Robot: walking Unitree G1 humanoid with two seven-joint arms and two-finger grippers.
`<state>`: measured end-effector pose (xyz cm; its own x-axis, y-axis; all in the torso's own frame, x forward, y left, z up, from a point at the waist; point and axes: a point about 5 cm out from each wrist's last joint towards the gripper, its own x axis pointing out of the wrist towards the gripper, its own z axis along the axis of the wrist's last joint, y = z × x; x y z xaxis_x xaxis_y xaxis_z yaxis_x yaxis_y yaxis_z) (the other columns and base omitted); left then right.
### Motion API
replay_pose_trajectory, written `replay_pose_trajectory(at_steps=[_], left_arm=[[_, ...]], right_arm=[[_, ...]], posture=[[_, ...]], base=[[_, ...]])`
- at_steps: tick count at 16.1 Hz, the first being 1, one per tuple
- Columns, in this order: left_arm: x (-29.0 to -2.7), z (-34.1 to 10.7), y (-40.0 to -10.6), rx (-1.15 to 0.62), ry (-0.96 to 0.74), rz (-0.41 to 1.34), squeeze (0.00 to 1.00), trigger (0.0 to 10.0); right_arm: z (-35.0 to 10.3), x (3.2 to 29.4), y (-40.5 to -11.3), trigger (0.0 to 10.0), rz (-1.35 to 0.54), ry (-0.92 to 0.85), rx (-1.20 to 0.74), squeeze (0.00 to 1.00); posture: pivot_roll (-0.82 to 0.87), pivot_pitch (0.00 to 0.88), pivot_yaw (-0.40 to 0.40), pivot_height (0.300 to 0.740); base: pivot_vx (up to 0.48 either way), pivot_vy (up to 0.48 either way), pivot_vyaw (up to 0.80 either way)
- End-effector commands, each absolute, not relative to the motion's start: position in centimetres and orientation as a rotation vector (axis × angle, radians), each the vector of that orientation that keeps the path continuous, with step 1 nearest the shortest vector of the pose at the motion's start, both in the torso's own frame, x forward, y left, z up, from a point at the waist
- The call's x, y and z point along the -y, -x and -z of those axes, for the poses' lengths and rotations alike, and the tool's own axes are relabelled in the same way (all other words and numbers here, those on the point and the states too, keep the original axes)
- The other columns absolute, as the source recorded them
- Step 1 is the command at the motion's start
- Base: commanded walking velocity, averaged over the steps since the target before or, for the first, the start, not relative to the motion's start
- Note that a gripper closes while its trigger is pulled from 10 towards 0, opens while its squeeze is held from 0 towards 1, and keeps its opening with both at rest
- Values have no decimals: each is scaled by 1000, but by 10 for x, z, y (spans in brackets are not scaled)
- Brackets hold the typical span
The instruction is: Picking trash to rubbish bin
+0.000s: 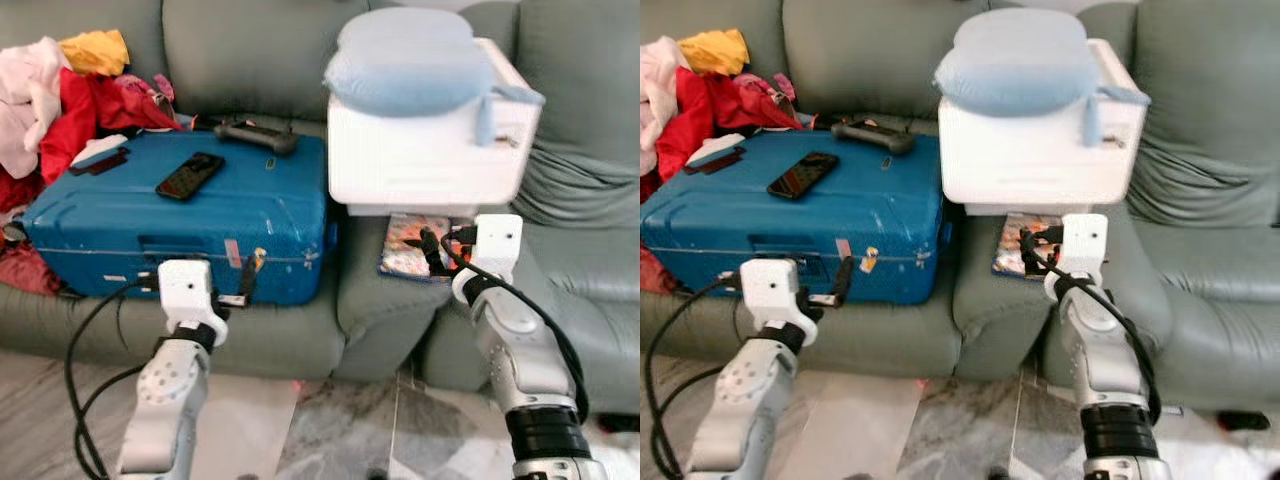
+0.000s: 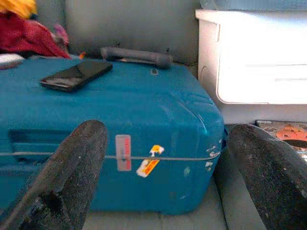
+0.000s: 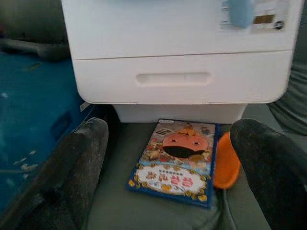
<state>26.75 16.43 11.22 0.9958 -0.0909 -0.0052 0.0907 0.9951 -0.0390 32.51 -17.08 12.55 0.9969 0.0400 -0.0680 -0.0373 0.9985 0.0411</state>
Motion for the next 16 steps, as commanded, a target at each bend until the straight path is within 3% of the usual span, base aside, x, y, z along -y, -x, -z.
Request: replay_pose_trajectory(at_steps=[1, 9, 16], left_arm=[[-160, -111, -268, -9, 40, 103, 0, 10000], [-159, -111, -268, -12, 42, 103, 0, 10000], [-163, -115, -268, 14, 172, 97, 0, 10000]], right_arm=[[-130, 174, -327, 10000, -29, -30, -55, 0], [-131, 175, -327, 10000, -32, -27, -53, 0], [-131, 175, -327, 10000, -30, -24, -53, 0]], posture=[[61, 8, -3, 740], [58, 10, -7, 740], [52, 11, -9, 740]], base=[[-311, -251, 0], [-308, -251, 0], [0, 0, 0]])
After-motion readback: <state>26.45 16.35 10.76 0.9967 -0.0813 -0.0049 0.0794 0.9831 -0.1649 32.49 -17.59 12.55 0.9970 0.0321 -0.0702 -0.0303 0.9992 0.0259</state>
